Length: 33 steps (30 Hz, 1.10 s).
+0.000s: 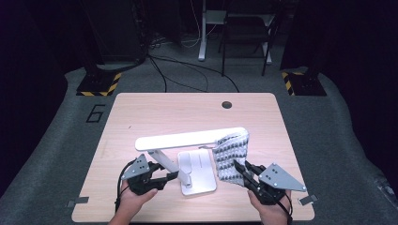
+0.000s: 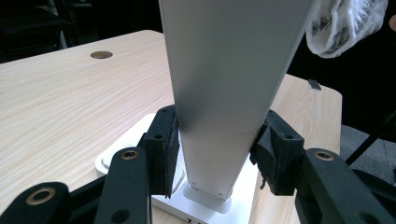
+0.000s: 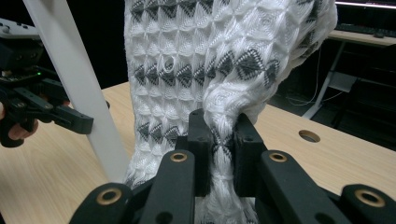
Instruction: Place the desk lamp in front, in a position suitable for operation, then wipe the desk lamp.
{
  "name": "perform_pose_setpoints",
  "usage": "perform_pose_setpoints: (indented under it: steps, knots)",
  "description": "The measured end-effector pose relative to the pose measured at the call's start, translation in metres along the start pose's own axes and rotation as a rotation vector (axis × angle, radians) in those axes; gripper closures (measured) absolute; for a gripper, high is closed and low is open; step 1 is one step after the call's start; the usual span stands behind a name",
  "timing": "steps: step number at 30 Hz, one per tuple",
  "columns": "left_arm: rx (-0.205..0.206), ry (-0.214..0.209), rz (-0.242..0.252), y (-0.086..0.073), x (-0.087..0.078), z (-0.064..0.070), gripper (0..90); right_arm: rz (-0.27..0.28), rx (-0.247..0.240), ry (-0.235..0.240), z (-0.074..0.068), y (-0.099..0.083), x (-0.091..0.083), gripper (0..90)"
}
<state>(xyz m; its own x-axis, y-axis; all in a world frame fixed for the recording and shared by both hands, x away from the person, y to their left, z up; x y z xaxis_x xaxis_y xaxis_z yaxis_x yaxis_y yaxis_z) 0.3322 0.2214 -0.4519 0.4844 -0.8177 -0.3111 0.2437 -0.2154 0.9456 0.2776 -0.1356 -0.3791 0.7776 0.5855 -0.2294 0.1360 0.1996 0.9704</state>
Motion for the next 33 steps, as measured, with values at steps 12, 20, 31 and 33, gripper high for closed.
perform_pose_setpoints:
  steps: [12, 20, 31, 33]
  knots:
    - [-0.003, 0.005, -0.004, 0.000, -0.001, 0.000, 53.7, -0.048, -0.006, -0.018, -0.004, -0.036, 0.003, 80.6]
    - [-0.005, 0.001, 0.002, 0.000, 0.000, 0.000, 53.7, -0.070, 0.016, -0.015, -0.003, -0.048, 0.009, 80.6]
    - [-0.004, -0.002, 0.005, -0.001, 0.000, 0.000, 53.7, -0.136, -0.011, -0.010, -0.010, -0.070, 0.022, 80.6]
    - [-0.005, -0.005, 0.005, -0.001, 0.000, 0.000, 53.7, -0.138, 0.004, -0.004, -0.010, -0.073, 0.025, 80.6]
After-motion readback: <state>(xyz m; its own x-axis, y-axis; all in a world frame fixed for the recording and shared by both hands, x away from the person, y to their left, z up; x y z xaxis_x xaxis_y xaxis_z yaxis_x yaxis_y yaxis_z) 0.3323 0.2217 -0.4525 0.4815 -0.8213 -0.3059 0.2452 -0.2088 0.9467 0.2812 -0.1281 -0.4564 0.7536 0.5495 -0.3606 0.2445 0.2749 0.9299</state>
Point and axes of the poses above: each handheld gripper's, and its own axes: x roughly forward along the jaws, y roughly out of its top, z roughly to its right, the point moved 1 cm from there along x, roughly forward along the jaws, and after that the axes turned 1 degree about -z, right-handed, at the moved point
